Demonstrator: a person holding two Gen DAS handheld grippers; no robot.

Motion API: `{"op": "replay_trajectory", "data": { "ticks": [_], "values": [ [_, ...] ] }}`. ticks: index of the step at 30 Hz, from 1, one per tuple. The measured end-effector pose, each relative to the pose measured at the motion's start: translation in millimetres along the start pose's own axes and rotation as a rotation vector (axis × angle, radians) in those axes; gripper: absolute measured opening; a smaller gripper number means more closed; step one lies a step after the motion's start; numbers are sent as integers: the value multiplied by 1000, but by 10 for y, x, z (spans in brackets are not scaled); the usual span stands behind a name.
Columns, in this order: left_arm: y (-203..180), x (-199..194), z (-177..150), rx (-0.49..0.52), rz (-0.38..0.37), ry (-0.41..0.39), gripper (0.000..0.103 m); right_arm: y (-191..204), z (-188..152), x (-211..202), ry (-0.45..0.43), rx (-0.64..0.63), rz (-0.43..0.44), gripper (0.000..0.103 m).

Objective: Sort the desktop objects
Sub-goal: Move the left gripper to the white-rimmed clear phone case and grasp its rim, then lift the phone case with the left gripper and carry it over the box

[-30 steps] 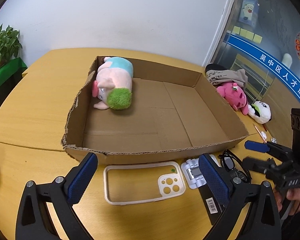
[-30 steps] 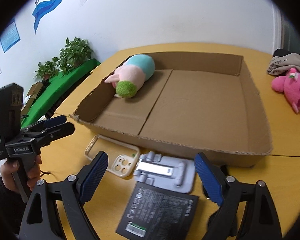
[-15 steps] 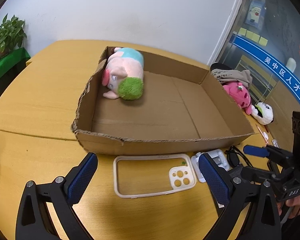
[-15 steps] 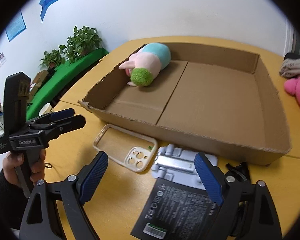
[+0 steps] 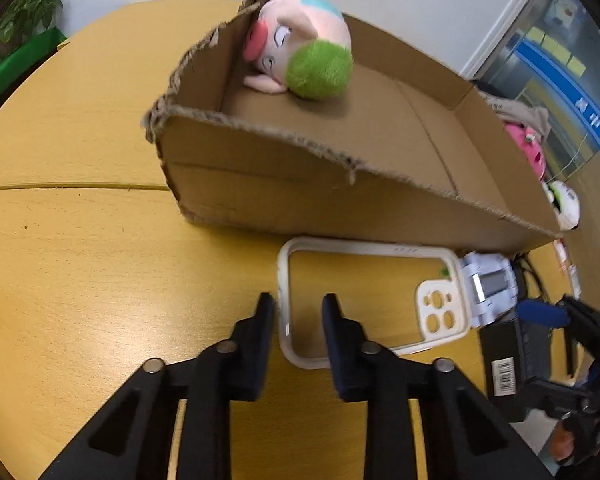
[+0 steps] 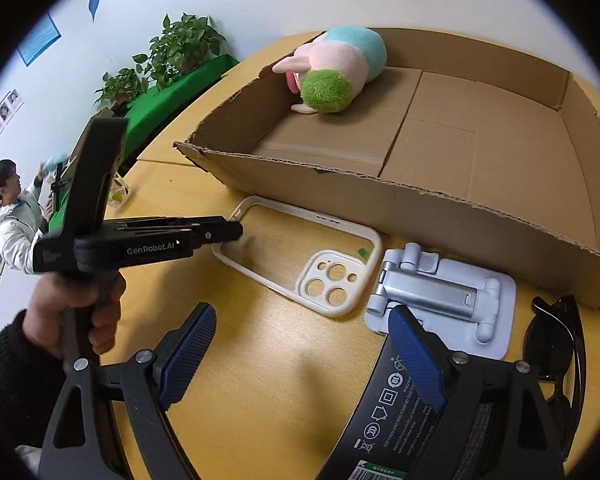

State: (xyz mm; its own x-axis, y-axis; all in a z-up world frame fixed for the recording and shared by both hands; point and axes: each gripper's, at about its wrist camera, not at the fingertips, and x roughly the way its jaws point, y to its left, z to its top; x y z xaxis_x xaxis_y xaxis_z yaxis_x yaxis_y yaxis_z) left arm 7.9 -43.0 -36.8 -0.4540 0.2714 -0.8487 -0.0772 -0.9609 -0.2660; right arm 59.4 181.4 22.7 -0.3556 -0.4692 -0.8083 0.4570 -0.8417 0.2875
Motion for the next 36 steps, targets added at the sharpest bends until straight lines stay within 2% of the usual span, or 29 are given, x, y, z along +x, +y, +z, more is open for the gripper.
{"op": "replay_trajectory", "data": {
  "ticks": [4,9,16,17,19,21,23,26,27,28,29,30,36],
  "values": [
    [35,-23,-32,8,21,4,5,4,22,58,17,-7,-11,88],
    [147,-128,-131,20,48,6,4,96,44,168,30,-19,39,88],
    [290,-239,-285,12,46,5,4,326,87,389,59,-60,39,82],
    [313,-248,-296,8,43,5,4,351,99,421,60,-67,25,80],
    [328,-269,-319,7,46,5,4,411,97,491,72,-101,-43,67],
    [367,-290,-339,5,43,3,4,464,62,528,85,-146,-104,63],
    [402,-303,-341,1,38,3,4,447,32,557,98,-141,-108,52],
    [408,-324,-352,21,56,2,4,351,37,566,89,-101,-60,51],
    [414,-331,-353,23,63,0,4,318,35,568,81,-91,-40,48],
    [429,-343,-359,21,66,-1,4,314,33,568,74,-94,-50,34],
    [442,-353,-359,17,63,-3,4,314,28,563,65,-102,-72,27],
    [451,-375,-361,12,55,-8,4,304,23,562,58,-104,-89,16],
    [202,-627,-270,70,73,-94,4,250,18,515,25,-82,-111,14]
  ]
}}
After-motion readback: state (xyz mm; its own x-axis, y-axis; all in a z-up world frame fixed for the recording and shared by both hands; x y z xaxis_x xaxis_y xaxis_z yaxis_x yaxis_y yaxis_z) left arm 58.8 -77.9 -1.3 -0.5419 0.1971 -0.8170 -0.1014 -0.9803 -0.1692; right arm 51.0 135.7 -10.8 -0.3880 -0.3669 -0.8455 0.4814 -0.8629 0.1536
